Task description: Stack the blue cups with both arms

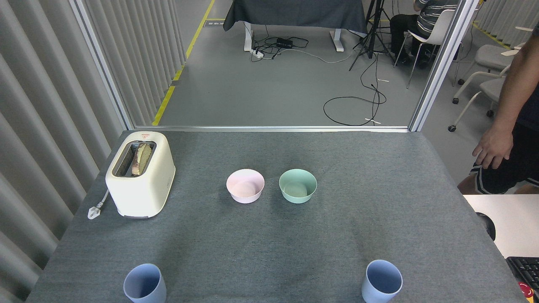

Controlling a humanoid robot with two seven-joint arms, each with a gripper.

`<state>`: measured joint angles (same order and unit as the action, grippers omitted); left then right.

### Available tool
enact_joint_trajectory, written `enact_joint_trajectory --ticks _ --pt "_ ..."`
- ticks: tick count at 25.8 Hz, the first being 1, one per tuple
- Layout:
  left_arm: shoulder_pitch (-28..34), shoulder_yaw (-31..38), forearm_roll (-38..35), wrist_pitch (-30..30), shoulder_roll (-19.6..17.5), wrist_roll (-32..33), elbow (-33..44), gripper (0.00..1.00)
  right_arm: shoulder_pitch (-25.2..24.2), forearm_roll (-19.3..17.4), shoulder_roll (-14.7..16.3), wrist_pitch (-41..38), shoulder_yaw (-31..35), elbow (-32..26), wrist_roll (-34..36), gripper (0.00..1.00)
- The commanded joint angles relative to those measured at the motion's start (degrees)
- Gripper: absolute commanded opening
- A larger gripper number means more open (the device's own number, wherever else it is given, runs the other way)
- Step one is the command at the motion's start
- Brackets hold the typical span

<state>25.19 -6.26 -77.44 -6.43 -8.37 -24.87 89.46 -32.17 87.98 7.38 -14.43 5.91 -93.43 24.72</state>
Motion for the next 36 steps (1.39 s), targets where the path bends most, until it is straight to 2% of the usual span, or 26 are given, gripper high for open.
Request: enact_joint_trajectory --ticks 1,12,23,27,30,33,36 --pt "-2.78 -0.15 0.0 0.1 0.11 0.08 -2.27 1.0 -0.17 0.0 -0.09 0.01 0.06 0.01 -0.03 1.0" --pt "-6.38 0.02 0.36 0.1 0.02 1.4 -5.17 1.0 -0.35 0.0 -0.09 0.01 0.06 -0.08 0.06 1.0" --pt "-13.15 0.02 0.97 0.46 0.11 1.4 -12.29 1.0 -0.52 0.0 -0.09 0.01 -0.02 0.01 0.06 1.0" --pt "-13.5 0.02 2.11 0.72 -0.07 1.4 -12.47 0.99 -0.52 0.0 -0.09 0.01 -0.02 0.01 0.06 1.0" --pt "-13.33 0.02 2.11 1.25 -0.15 1.4 -12.03 0.73 -0.52 0.0 -0.09 0.01 -0.11 0.01 0.06 1.0" --pt "-13.15 -0.07 1.94 1.25 -0.33 1.4 -11.94 0.55 -0.52 0.0 -0.09 0.01 -0.02 0.01 0.06 1.0" --pt "-12.36 -0.33 1.85 2.04 -0.33 1.31 -8.25 0.52 -0.61 0.0 -0.09 0.01 -0.11 0.01 0.06 1.0"
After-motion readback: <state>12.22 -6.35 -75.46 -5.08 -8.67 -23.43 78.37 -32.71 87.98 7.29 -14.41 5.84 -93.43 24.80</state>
